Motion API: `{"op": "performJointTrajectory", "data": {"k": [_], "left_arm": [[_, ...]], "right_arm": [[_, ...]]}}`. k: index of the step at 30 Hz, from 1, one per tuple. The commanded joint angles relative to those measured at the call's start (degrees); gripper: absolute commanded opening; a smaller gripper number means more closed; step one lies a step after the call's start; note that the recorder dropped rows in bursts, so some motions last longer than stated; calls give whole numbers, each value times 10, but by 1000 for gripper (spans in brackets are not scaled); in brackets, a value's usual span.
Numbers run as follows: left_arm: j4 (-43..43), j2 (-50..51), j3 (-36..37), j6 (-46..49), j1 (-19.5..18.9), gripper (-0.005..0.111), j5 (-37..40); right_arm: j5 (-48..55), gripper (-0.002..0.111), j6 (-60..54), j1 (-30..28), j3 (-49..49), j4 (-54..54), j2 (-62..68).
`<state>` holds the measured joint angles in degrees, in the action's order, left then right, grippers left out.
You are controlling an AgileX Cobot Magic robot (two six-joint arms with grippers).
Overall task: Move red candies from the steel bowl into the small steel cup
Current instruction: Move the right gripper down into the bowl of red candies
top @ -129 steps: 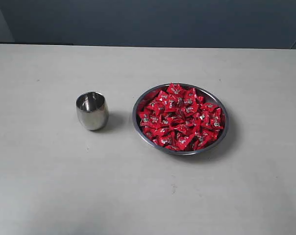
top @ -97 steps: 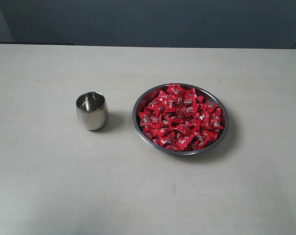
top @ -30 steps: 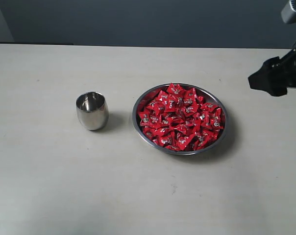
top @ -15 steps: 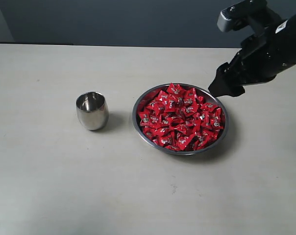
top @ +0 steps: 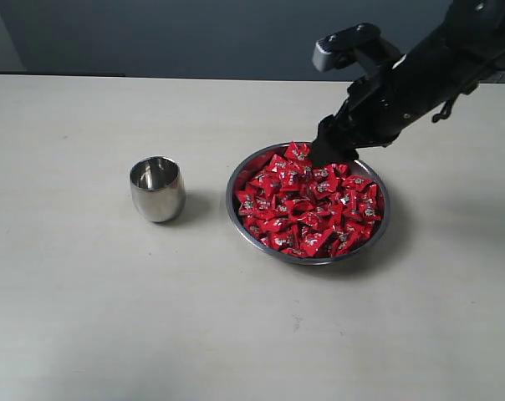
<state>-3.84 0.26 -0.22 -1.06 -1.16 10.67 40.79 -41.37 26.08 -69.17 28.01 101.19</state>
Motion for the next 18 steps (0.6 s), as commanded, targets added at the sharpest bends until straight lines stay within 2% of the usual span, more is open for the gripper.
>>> {"op": "performJointTrajectory", "data": {"k": [1,6,18], "left_arm": [[-1,-3,2,-1,2,0,-3],[-1,-3,2,-1,2,0,-3],[-1,-3,2,-1,2,0,-2]], "right_arm": [[-26,61,-4,27,-27,-1,45],[-39,61,35,34,-49,-18,86],[-63,61,38,35,-62,-1,129]]}}
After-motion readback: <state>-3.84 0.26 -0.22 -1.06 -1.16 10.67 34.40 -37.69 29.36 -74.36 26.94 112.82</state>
